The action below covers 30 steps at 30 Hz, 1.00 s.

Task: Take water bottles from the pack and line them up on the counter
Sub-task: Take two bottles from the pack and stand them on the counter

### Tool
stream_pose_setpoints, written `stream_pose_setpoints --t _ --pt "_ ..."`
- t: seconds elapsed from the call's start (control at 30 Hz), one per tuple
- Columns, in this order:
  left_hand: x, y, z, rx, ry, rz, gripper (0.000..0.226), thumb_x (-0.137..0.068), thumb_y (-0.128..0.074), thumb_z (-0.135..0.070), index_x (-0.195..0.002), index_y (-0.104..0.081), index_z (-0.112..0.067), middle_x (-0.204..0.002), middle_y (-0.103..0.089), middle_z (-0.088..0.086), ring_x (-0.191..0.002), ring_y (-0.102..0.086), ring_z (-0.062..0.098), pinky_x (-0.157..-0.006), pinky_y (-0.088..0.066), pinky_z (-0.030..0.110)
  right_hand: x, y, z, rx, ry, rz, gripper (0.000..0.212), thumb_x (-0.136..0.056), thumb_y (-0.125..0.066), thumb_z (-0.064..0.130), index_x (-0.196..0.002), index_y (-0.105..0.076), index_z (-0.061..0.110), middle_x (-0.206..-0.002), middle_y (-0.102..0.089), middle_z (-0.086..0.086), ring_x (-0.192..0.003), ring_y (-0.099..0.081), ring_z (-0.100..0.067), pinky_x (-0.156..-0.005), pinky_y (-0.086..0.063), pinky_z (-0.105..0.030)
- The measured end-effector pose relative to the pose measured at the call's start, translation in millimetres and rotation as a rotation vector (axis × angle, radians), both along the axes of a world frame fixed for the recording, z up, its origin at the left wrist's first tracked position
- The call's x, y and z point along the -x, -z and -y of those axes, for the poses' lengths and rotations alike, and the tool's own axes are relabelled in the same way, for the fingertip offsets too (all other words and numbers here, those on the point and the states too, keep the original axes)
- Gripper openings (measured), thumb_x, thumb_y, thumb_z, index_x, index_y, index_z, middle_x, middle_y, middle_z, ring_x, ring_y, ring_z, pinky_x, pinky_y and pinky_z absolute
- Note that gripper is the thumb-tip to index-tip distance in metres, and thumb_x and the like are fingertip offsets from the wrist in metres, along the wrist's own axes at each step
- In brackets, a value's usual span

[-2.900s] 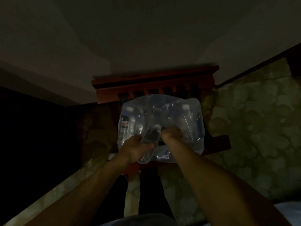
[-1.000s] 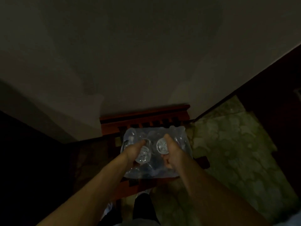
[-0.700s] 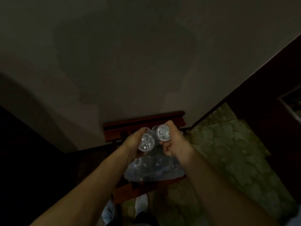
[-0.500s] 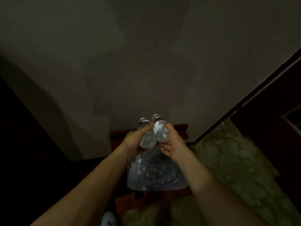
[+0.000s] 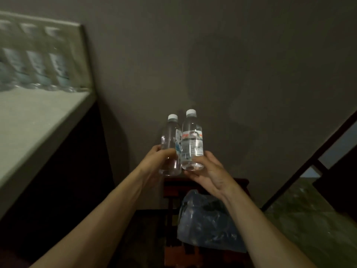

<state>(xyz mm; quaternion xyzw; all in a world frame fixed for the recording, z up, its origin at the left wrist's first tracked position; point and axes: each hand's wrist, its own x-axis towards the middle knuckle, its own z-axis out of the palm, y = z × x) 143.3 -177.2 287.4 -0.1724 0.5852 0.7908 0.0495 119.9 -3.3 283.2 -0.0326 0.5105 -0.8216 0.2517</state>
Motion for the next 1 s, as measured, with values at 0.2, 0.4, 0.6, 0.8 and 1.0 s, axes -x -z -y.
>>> stream_pose_setpoints --t 0.2,0.4,0.6,0.8,1.0 --pt "-35.9 -60.0 56.7 0.071 -0.064 -0.196 0.065 -0.069 -0.087 -0.034 -0.120 -0.051 -0.017 -0.099 -0.077 0.010 -0.080 -0.078 0.024 -0.062 -0.061 0.034 -27.6 -56.8 60.7 -0.082 -0.087 -0.298 0.064 -0.077 -0.074 0.017 -0.132 -0.042 0.022 -0.110 -0.073 -0.002 -0.096 -0.071 -0.019 -0.071 -0.057 -0.032" --pt "-70.8 -101.8 142.4 0.136 -0.182 -0.391 0.052 -0.068 -0.088 -0.031 -0.111 -0.064 -0.018 -0.093 -0.079 0.005 -0.079 -0.078 0.023 -0.056 -0.058 0.030 -57.4 -91.1 165.8 -0.035 -0.040 -0.395 0.062 -0.087 -0.044 0.060 -0.135 -0.052 0.022 -0.123 -0.066 -0.012 -0.093 -0.066 -0.022 -0.062 -0.050 -0.028" --pt "-102.2 -119.6 254.9 0.325 -0.141 -0.458 0.041 -0.076 -0.082 -0.023 -0.114 -0.068 -0.020 -0.096 -0.078 0.002 -0.086 -0.077 0.016 -0.060 -0.059 0.022 -79.0 -93.9 267.9 0.132 -0.076 -0.359 0.040 -0.091 -0.054 0.033 -0.128 -0.054 0.020 -0.119 -0.070 -0.008 -0.099 -0.070 -0.027 -0.080 -0.058 -0.042" --pt "-108.8 -108.7 337.5 0.371 -0.170 -0.414 0.052 -0.073 -0.085 -0.023 -0.116 -0.055 -0.021 -0.099 -0.076 0.008 -0.086 -0.076 0.014 -0.075 -0.058 0.027 -88.5 -94.5 339.0 0.058 -0.140 -0.349 0.051 -0.086 -0.064 0.021 -0.134 -0.048 0.017 -0.117 -0.071 -0.012 -0.106 -0.069 -0.032 -0.081 -0.057 -0.045" --pt "-90.0 -94.3 386.3 0.431 -0.205 -0.400 0.063 -0.071 -0.086 -0.025 -0.123 -0.052 -0.013 -0.109 -0.072 0.011 -0.096 -0.073 0.022 -0.088 -0.057 0.038 -67.5 -93.8 386.7 -0.147 -0.046 -0.431 0.041 -0.088 -0.068 0.015 -0.126 -0.054 0.019 -0.121 -0.066 -0.014 -0.107 -0.067 -0.031 -0.090 -0.054 -0.056"
